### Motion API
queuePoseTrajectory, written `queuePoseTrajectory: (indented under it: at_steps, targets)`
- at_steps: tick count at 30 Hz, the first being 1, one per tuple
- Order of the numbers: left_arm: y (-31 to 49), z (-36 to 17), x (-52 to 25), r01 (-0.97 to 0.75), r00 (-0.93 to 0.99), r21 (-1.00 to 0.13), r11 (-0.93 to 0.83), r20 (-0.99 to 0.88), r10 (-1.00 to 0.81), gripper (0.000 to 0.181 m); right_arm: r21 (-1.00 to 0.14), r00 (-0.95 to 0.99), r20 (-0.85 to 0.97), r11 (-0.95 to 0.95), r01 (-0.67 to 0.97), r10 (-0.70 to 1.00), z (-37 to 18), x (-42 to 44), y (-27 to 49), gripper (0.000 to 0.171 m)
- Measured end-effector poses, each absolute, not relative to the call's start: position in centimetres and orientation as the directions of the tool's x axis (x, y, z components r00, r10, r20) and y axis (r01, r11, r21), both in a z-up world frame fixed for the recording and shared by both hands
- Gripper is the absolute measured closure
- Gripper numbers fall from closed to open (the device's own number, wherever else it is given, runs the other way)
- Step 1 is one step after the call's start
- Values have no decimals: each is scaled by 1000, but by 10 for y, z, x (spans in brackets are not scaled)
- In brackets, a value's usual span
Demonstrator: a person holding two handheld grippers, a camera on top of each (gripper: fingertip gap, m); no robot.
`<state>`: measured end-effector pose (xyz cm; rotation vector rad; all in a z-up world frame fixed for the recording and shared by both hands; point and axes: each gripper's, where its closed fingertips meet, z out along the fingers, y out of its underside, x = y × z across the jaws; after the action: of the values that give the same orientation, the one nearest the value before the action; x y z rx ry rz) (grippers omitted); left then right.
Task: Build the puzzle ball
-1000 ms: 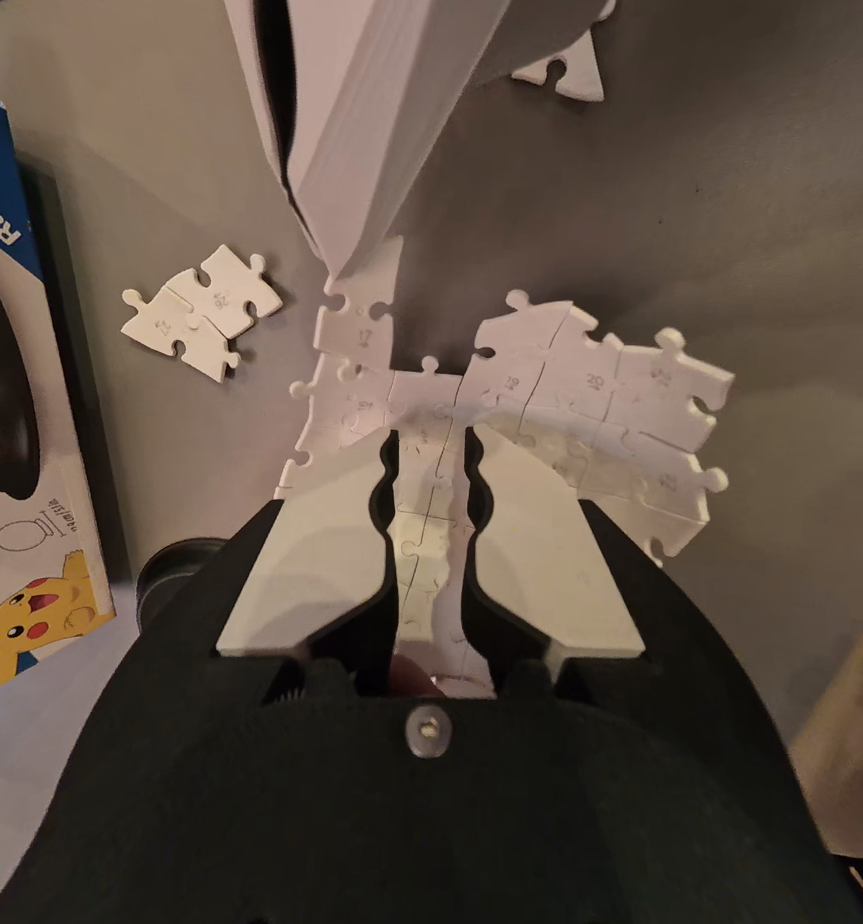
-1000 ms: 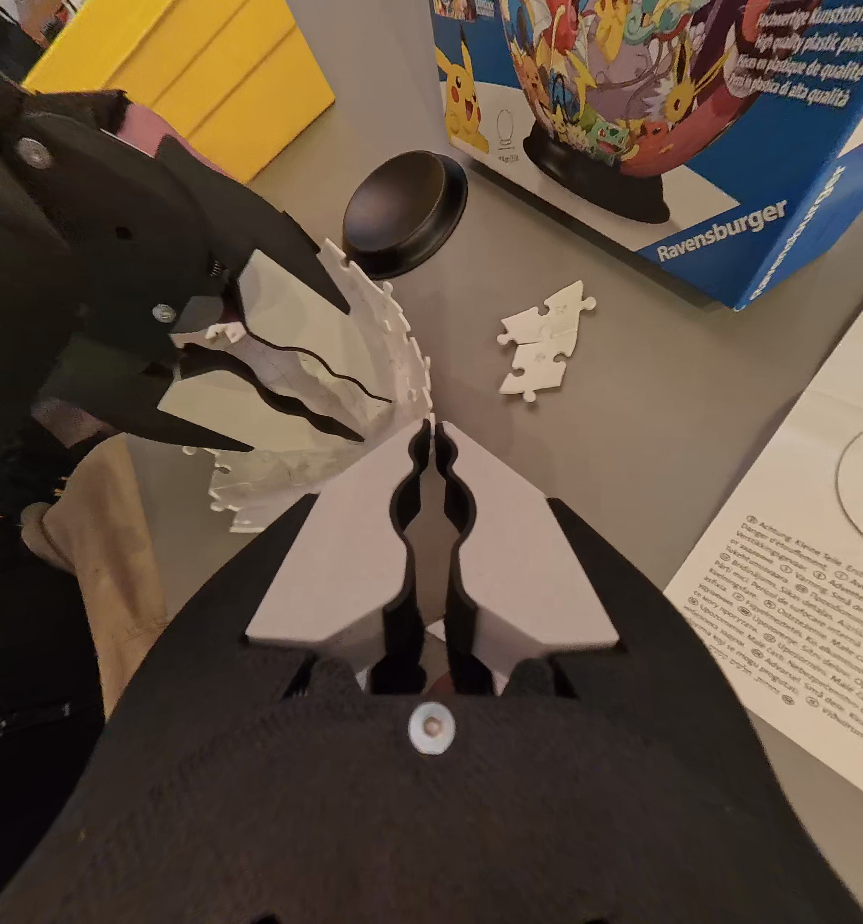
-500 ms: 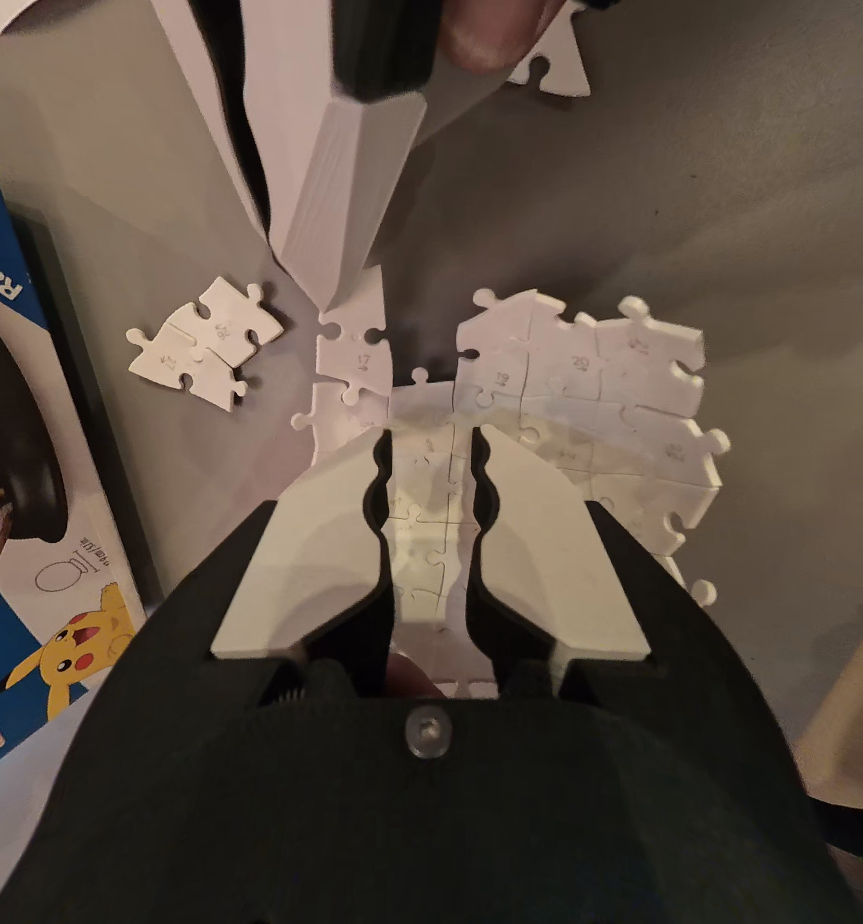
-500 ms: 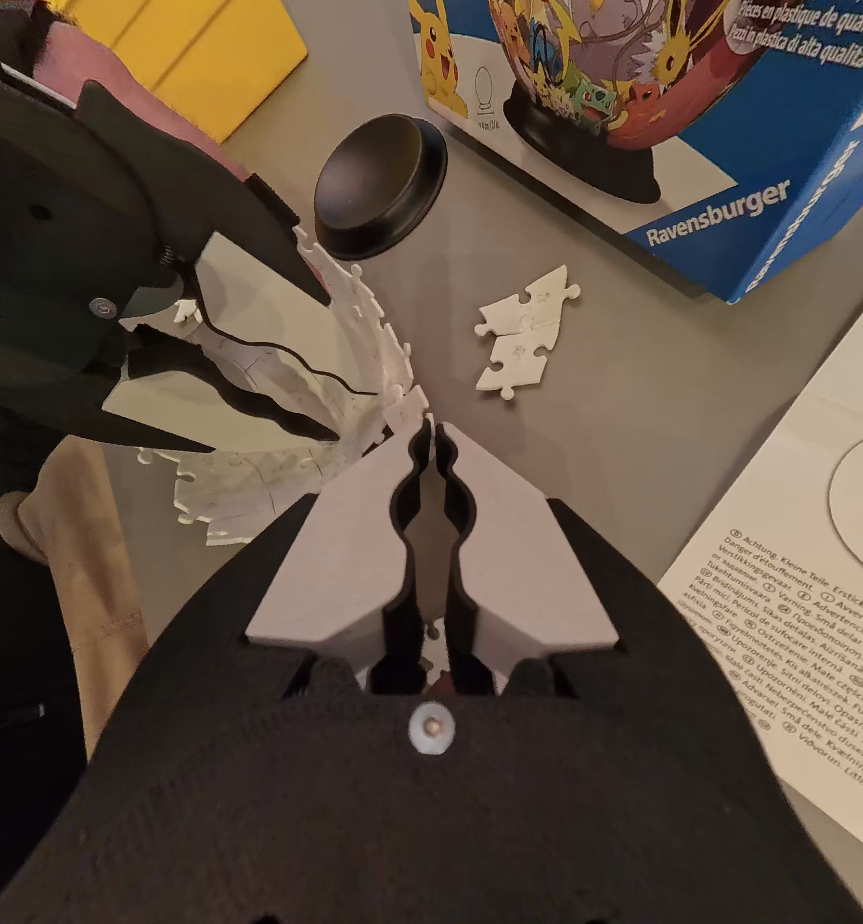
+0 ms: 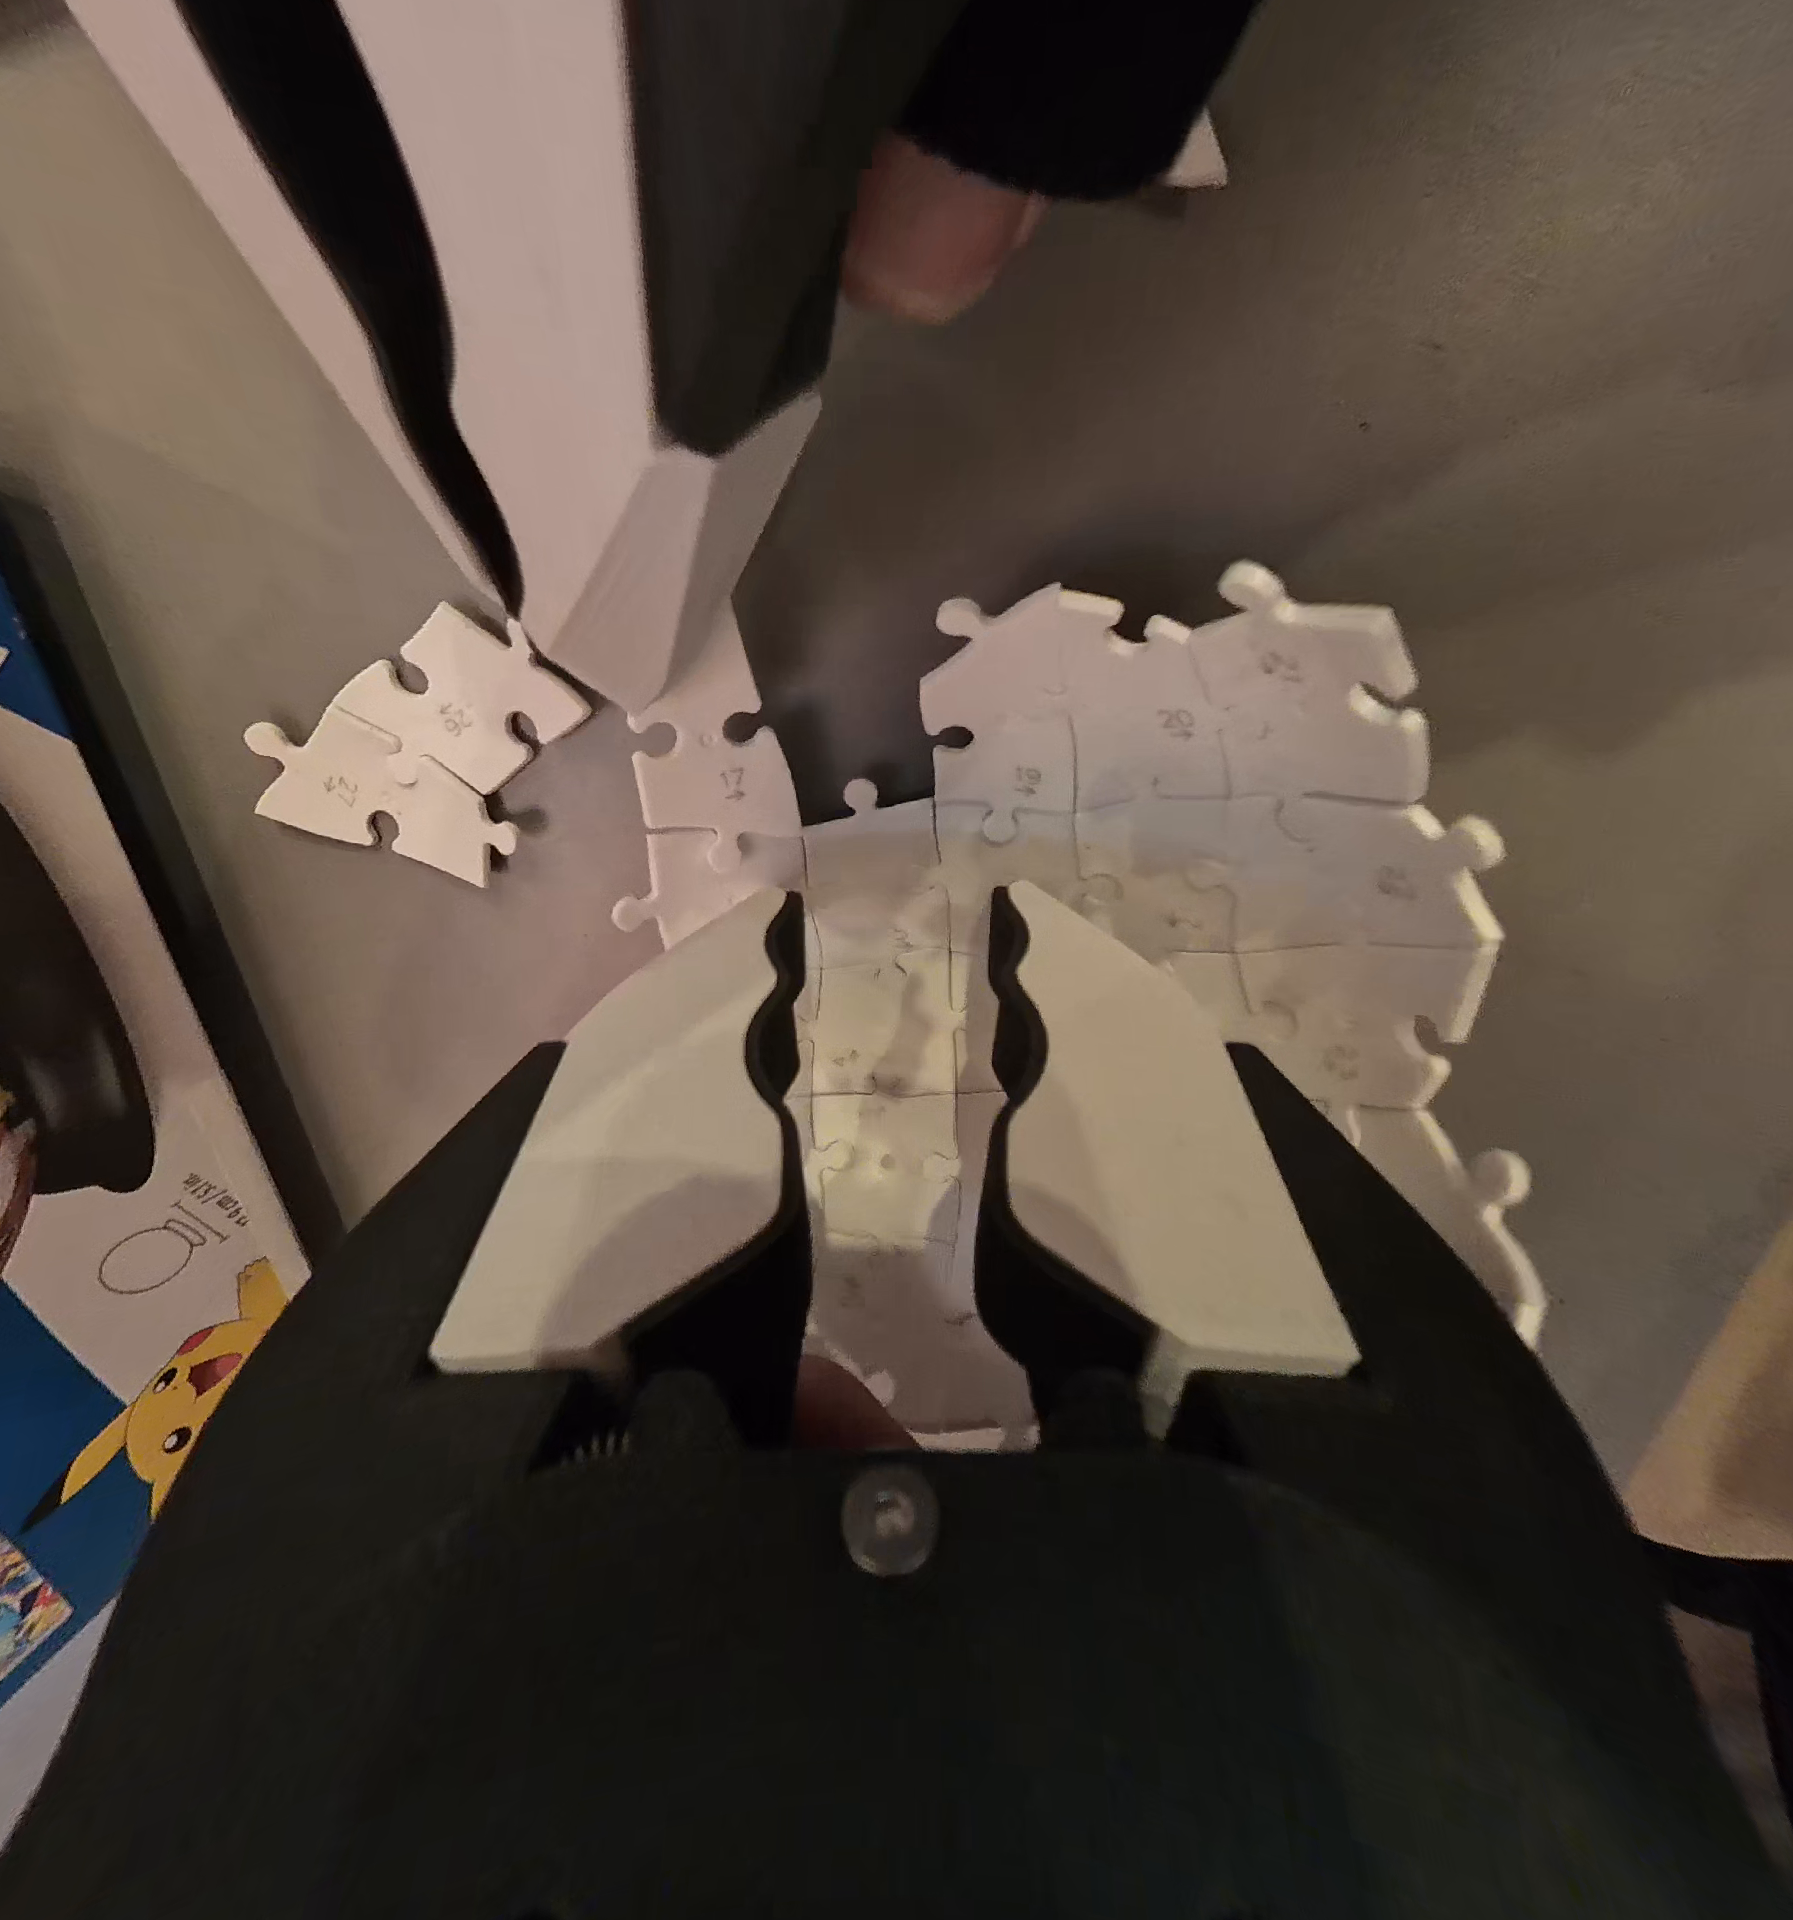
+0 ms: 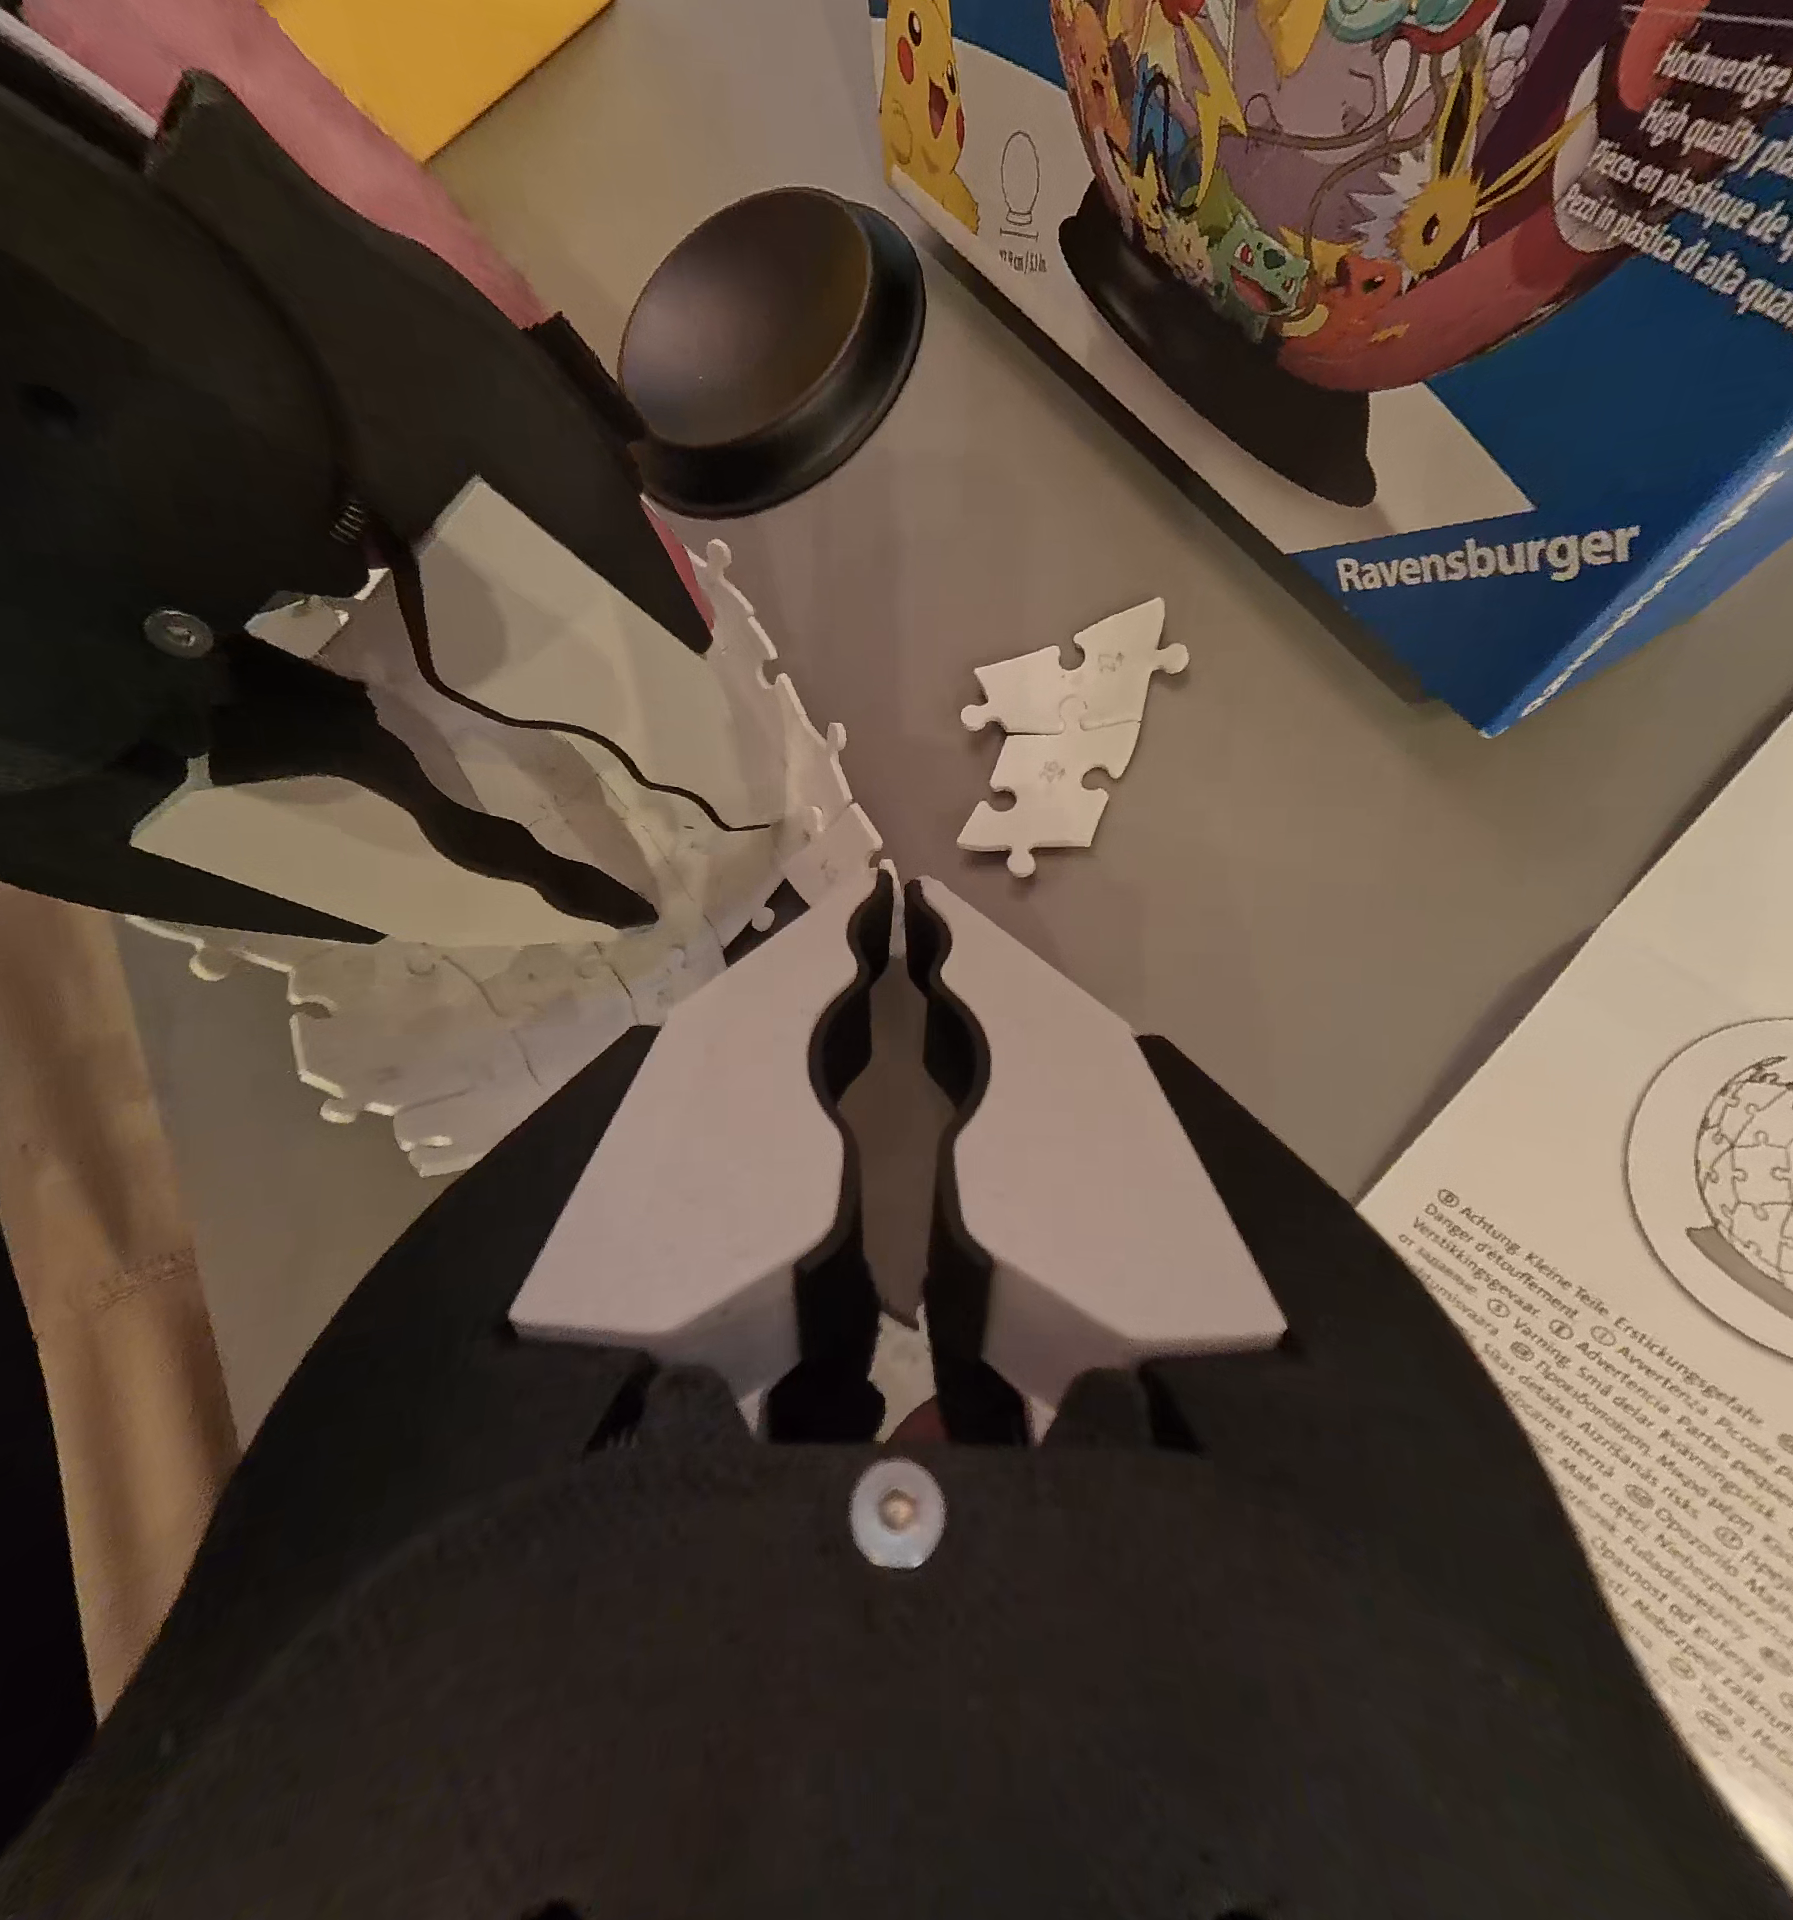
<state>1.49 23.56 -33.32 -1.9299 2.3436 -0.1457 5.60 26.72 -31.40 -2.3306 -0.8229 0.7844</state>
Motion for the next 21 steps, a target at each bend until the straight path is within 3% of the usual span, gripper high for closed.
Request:
queuePoseTrajectory:
  at_steps: [21]
  targets:
    - [241, -334, 17, -978, -205, -66, 199, 101, -974, 154, -684, 603, -253, -581, 442, 757, -309, 57, 266, 167]
